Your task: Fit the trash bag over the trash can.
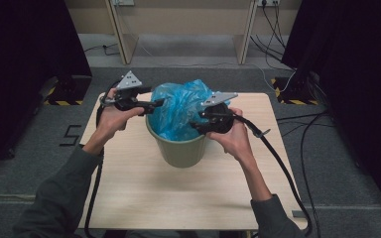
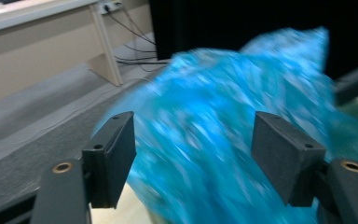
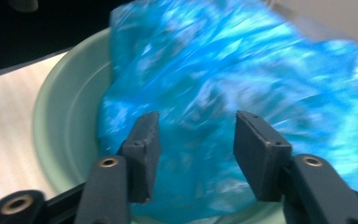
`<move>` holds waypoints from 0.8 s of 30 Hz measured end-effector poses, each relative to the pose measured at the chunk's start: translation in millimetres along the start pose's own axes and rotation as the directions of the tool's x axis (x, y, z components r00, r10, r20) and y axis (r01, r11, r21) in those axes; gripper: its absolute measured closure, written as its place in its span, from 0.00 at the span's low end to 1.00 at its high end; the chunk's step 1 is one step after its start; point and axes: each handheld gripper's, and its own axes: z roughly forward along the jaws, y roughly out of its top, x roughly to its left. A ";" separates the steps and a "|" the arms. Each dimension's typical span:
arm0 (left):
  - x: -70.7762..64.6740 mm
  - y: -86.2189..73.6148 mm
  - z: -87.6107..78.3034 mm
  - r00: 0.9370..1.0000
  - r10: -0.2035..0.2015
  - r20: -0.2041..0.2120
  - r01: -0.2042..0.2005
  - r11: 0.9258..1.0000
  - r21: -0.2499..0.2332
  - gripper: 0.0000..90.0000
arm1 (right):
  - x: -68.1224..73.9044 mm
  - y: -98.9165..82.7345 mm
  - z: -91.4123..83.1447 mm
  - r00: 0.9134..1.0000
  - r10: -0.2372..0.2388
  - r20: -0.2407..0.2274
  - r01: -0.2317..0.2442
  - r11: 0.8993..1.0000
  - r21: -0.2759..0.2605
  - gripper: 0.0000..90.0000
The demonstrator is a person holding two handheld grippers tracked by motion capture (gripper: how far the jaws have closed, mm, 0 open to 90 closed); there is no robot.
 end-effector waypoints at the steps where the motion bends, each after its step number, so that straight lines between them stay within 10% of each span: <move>1: 3.0 1.7 7.7 1.000 0.010 -0.021 -0.010 1.000 0.017 0.31 | -4.7 2.8 -3.0 0.999 0.032 0.026 -0.031 0.999 -0.018 0.51; 5: 5.8 -2.3 32.4 1.000 0.011 -0.008 -0.010 0.995 0.104 0.32 | -15.3 8.5 -5.0 0.994 0.063 0.085 -0.060 0.997 -0.040 0.45; 11: -3.7 -11.5 40.6 0.991 0.121 0.063 -0.129 0.983 0.130 0.83 | -42.7 11.3 13.0 0.975 0.171 0.142 -0.166 0.985 -0.047 0.38; 17: -26.1 -22.3 21.7 0.968 0.191 0.163 -0.216 0.965 0.146 0.88 | -51.8 12.0 25.2 0.970 0.185 0.160 -0.181 0.983 -0.040 0.35; 24: -25.8 -28.3 9.7 0.967 0.188 0.170 -0.211 0.969 0.128 0.88 | -64.5 15.4 34.0 0.957 0.194 0.216 -0.193 0.981 -0.024 0.39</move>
